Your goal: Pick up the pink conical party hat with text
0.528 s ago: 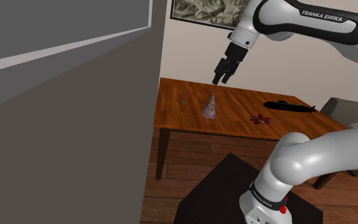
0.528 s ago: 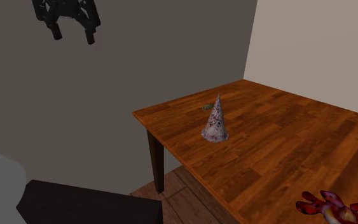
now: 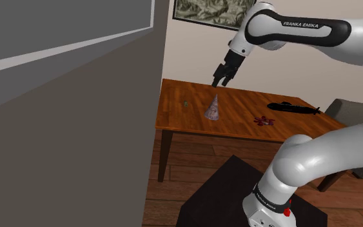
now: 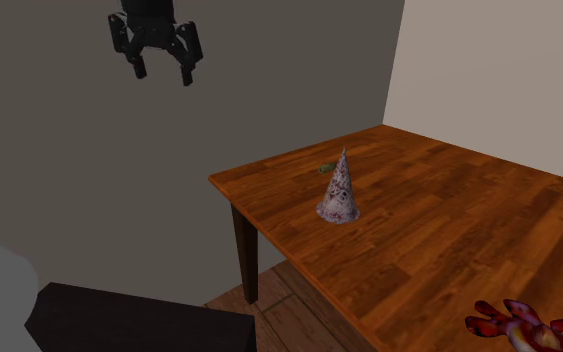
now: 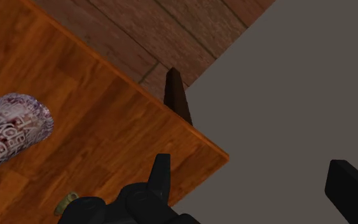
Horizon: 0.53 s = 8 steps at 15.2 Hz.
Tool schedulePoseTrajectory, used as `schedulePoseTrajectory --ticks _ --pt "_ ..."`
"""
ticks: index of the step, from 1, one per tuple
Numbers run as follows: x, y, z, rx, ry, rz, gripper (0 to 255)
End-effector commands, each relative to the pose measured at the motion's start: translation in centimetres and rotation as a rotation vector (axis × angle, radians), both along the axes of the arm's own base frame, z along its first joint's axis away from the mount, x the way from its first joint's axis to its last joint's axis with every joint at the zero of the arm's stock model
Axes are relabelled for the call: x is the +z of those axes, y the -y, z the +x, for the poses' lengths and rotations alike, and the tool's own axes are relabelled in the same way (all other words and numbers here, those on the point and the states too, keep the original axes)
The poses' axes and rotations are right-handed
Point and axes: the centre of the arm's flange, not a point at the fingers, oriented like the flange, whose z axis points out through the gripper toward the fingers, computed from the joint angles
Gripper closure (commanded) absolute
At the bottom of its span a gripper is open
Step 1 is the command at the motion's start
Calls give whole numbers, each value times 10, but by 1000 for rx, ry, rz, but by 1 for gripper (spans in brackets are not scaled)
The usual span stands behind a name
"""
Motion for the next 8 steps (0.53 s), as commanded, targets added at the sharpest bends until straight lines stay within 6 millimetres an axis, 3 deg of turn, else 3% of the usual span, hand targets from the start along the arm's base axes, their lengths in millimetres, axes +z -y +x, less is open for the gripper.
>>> schedulePoseTrajectory --ticks 1,8 --pt "-11 21 13 -24 12 -2 0" --pt "-47 91 51 -106 47 -4 0"
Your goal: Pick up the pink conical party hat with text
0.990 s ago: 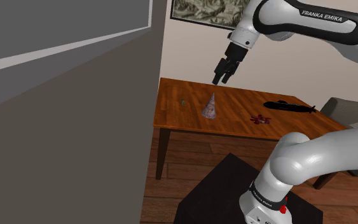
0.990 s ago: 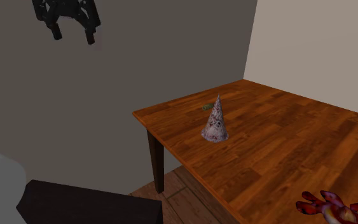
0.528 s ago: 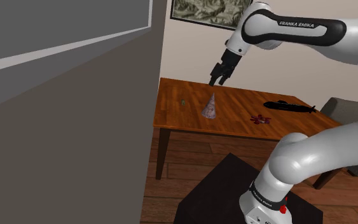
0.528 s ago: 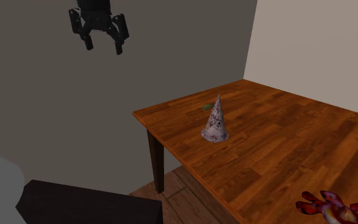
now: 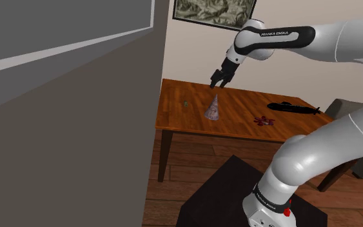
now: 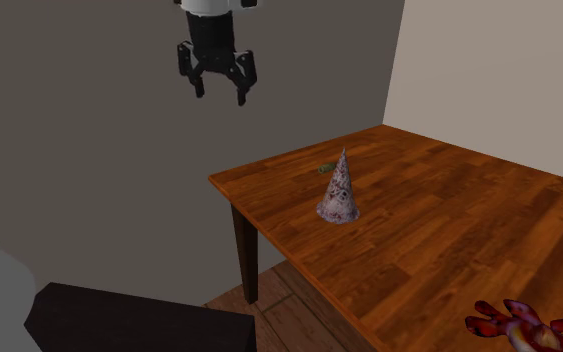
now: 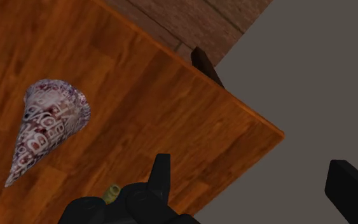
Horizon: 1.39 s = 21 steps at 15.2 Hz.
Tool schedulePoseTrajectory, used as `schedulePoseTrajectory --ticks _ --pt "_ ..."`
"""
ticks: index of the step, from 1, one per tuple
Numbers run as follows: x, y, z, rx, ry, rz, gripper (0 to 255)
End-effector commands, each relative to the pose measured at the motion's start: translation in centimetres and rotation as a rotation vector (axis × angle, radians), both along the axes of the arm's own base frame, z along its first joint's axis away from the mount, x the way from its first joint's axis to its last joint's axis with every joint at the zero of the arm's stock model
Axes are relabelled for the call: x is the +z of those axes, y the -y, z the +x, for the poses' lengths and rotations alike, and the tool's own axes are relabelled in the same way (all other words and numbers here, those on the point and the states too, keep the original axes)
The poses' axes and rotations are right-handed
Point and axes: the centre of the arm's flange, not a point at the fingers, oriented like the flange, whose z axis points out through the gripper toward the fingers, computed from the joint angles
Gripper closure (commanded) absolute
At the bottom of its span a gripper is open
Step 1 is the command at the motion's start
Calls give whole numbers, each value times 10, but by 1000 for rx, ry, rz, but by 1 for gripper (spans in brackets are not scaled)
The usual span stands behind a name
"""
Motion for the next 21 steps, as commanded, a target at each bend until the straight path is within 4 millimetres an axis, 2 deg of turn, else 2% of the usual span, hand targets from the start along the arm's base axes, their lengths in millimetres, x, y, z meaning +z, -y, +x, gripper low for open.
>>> schedulePoseTrajectory --ticks 1,11,21 --pt "-6 19 10 -24 11 -2 0" --pt "-54 125 56 -141 62 -5 0" --pt "-101 235 91 -257 113 -8 0"
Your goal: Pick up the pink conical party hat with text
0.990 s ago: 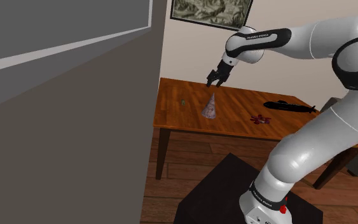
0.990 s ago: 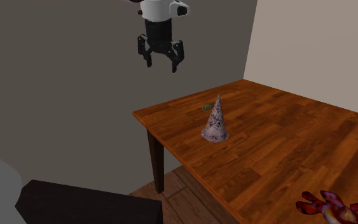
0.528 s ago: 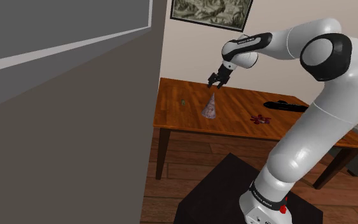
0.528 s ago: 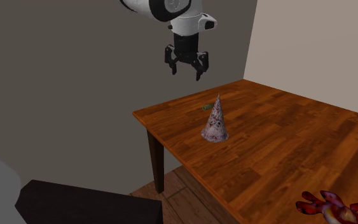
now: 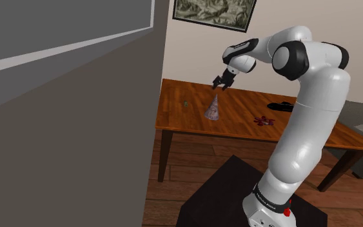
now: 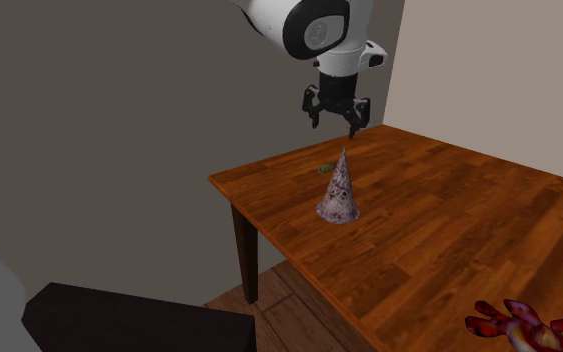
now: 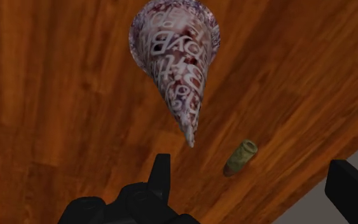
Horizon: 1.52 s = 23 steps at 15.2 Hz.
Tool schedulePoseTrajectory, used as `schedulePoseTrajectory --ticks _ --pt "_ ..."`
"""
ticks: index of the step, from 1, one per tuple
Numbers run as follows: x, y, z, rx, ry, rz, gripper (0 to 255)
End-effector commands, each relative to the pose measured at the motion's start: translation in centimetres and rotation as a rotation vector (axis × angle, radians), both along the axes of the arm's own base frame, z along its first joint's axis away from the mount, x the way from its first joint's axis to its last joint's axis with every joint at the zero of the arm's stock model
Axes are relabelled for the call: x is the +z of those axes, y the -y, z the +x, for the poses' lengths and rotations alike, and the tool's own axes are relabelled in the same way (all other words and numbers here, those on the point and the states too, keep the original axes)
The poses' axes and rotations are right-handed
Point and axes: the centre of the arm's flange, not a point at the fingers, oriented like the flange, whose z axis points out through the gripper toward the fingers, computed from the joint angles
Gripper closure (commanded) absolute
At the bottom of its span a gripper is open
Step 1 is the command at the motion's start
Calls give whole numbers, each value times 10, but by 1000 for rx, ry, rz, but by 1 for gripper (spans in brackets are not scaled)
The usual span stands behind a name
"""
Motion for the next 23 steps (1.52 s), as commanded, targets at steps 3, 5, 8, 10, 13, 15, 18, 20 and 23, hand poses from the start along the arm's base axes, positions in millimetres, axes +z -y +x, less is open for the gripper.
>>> schedulePoseTrajectory --ticks 3,5,8,10,13,15,18,20,23 --pt "-15 34 11 -36 16 0 0" --pt "-26 34 11 -36 16 0 0" --pt "-42 34 11 -36 16 0 0" --pt "-55 34 11 -36 16 0 0" --pt "-55 34 12 -36 16 0 255" --pt "-55 34 12 -36 16 0 255" --pt "-55 34 12 -36 16 0 255" --pt "-55 34 12 -36 16 0 255" --pt "-50 34 11 -36 16 0 255"
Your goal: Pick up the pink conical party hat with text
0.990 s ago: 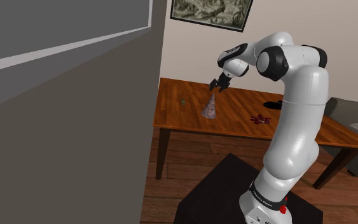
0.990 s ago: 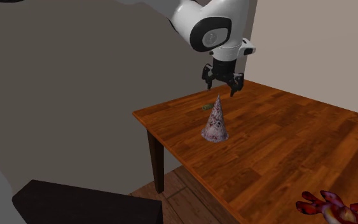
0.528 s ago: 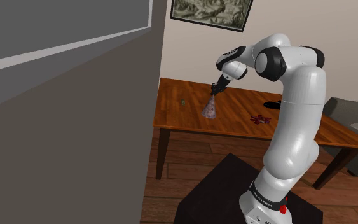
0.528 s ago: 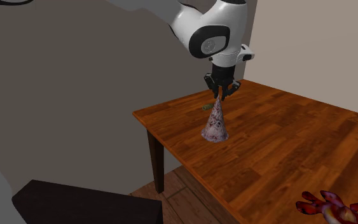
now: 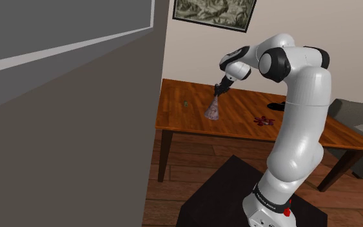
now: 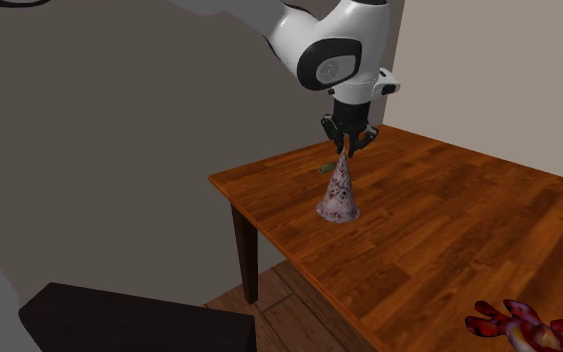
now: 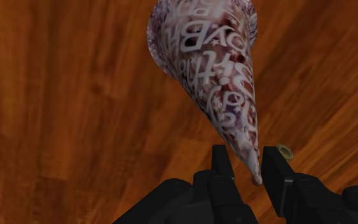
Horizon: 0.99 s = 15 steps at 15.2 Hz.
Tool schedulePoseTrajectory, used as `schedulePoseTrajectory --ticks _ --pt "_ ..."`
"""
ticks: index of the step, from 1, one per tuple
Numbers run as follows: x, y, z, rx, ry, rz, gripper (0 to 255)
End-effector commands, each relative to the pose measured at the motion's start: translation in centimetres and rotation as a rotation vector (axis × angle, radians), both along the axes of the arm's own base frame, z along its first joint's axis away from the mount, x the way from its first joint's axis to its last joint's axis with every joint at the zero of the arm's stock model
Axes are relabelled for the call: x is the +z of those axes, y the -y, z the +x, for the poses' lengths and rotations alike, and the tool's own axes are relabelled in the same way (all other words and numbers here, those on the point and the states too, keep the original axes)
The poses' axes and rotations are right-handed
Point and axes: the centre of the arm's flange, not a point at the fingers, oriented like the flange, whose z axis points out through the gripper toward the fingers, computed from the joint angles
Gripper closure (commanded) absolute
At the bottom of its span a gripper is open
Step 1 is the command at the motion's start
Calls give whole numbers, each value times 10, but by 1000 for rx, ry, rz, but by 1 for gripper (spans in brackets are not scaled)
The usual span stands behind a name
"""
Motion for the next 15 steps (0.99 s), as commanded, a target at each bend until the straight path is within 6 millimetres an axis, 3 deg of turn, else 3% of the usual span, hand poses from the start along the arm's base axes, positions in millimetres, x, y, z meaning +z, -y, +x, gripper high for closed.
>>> schedulePoseTrajectory --ticks 1,15 --pt "8 0 0 0 0 0 255" --pt "77 0 0 0 0 0 255"
